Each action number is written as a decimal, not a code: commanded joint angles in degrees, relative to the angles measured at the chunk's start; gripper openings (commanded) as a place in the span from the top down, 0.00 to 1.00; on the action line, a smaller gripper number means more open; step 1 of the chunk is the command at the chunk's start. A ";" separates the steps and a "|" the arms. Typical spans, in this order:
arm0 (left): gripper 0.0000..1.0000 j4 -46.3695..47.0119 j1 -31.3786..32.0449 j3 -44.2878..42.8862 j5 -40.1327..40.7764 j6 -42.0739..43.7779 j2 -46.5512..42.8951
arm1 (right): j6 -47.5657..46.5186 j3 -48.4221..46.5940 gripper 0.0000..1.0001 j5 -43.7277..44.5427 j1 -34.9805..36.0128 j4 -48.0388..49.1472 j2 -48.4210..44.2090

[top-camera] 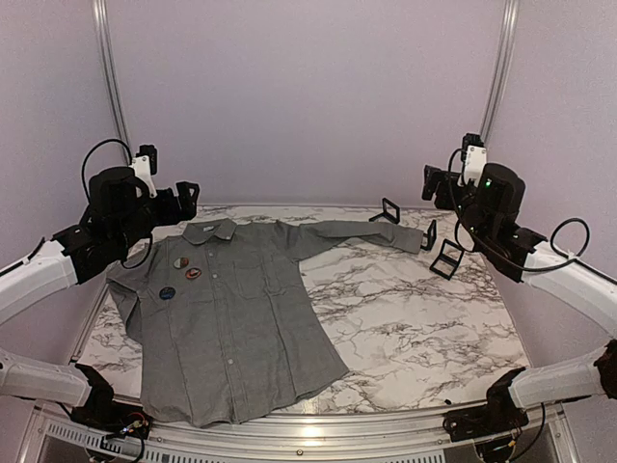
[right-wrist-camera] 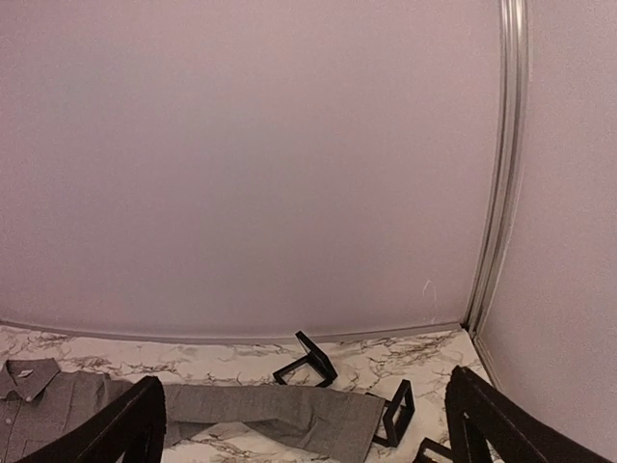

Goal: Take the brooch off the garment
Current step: Adjust the flattened clothing at the center of the board.

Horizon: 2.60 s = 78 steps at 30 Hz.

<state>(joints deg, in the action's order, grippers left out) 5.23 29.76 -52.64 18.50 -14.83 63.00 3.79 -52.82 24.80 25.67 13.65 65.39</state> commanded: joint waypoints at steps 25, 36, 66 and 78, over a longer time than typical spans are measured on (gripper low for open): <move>0.01 -10.68 2.63 -2.88 -0.55 -14.87 14.02 | 14.84 -18.94 0.03 -3.89 21.38 -18.21 41.53; 0.01 -11.84 1.77 -0.08 1.07 -15.93 12.33 | 17.95 -24.05 0.09 -8.37 25.45 -24.30 53.68; 0.01 -11.25 1.70 2.23 0.01 -17.62 11.70 | 23.72 -17.74 1.00 -3.36 27.70 -29.26 52.88; 0.01 -9.72 1.71 3.58 -4.63 -18.22 12.02 | 25.28 -10.00 1.00 -2.74 26.44 -29.17 45.25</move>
<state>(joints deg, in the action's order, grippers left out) -5.37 31.70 -50.00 16.60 -32.25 75.79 27.94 -66.39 21.63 53.01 -10.76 113.32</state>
